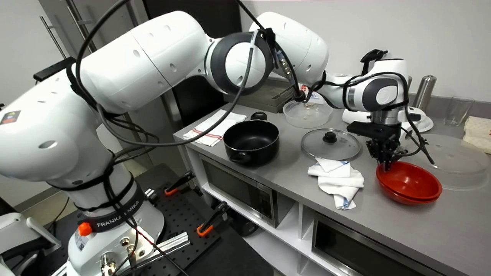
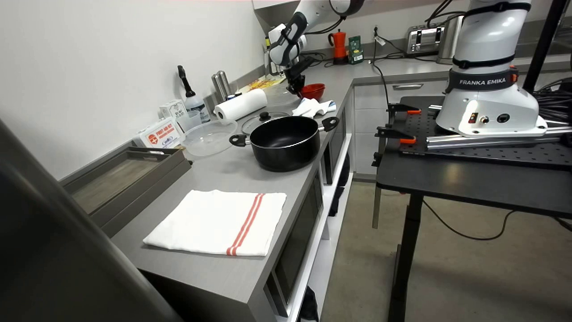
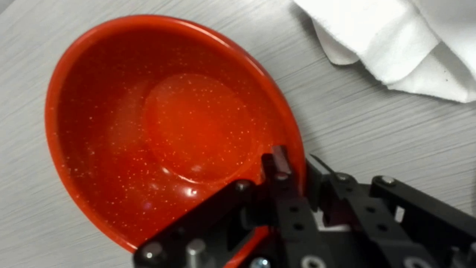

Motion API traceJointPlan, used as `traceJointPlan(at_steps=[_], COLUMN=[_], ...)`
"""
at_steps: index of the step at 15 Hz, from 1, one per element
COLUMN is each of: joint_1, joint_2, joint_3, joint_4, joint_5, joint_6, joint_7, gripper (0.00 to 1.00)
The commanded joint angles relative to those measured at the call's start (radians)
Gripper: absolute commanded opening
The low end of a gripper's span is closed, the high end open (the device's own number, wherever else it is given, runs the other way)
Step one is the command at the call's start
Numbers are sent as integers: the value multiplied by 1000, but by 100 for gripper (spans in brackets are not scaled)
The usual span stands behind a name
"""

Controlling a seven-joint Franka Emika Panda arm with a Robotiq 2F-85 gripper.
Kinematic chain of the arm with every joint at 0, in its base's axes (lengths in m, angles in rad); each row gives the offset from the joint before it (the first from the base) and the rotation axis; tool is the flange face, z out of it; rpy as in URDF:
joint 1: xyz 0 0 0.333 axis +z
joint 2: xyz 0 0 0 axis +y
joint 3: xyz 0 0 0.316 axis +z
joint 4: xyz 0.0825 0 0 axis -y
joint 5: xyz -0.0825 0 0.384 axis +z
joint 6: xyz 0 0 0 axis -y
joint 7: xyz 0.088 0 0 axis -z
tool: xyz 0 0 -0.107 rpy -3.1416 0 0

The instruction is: Move the red bowl to the right

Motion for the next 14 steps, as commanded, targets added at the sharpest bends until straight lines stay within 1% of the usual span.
traceJointPlan(at_steps=[1, 5, 6, 7, 8, 9, 10, 13, 14], joint_1=[-18, -28, -31, -33, -34, -36, -31, -31, -32], joint_2=[50, 77, 84, 91, 96, 101, 96, 101, 102], joint_3=[12, 19, 21, 22, 23, 23, 16, 15, 15], joint_4=[113, 164, 175, 186, 195, 206, 195, 210, 212], joint_5=[-6, -3, -3, -3, -3, -2, 6, 6, 7], joint_6=[-64, -88, -91, -97, -101, -105, -99, -101, -101], joint_7=[3, 1, 2, 2, 2, 2, 1, 2, 2], gripper=[2, 2, 4, 12, 28, 36, 38, 58, 67])
